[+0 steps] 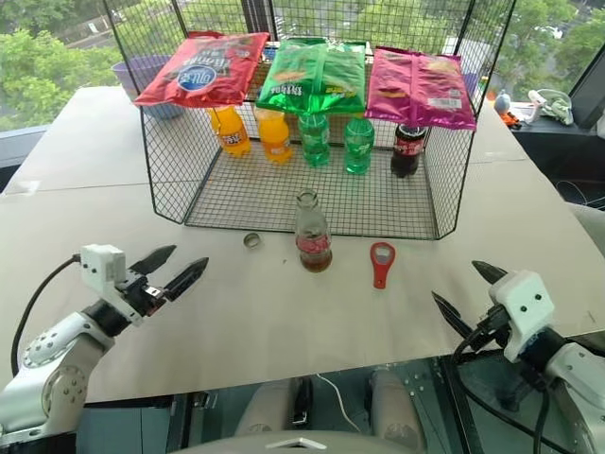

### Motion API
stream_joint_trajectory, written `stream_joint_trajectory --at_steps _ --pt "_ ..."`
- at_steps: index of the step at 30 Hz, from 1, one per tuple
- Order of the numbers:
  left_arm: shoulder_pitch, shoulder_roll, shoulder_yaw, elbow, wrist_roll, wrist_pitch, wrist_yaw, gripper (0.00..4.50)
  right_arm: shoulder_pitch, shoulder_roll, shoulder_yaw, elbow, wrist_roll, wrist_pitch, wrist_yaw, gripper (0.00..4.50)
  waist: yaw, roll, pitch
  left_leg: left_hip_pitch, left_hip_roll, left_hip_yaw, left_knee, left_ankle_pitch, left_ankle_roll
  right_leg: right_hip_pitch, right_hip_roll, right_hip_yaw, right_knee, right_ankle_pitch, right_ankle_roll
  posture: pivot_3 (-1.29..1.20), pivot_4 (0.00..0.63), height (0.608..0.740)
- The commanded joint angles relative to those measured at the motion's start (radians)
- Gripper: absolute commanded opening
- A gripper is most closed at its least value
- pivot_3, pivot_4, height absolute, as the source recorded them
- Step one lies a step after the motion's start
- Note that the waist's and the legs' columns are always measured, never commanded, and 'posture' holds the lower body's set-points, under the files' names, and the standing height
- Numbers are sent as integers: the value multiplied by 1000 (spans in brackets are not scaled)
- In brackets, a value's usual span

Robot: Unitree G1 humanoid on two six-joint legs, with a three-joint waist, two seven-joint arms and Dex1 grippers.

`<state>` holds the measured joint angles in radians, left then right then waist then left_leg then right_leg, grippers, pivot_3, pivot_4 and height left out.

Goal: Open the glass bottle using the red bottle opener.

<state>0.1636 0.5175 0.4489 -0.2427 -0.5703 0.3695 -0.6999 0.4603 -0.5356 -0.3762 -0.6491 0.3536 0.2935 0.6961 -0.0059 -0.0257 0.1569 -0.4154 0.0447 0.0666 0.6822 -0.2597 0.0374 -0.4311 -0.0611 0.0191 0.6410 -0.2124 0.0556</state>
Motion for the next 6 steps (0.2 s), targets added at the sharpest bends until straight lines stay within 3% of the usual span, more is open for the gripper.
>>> stream_joint_trajectory --at_steps 1,6 --pt "-20 19 49 20 -7 -25 17 4428 6 4 8 11 -2 -57 12 4500 -1 0 0 0 0 0 0 0 0 0 -1 -1 0 0 0 0 150 740" --pt "-35 42 66 34 -16 -17 18 4428 10 7 42 35 -13 -87 11 4500 -2 0 0 0 -1 1 -1 0 1 -1 1 -2 0 0 -1 0 150 740"
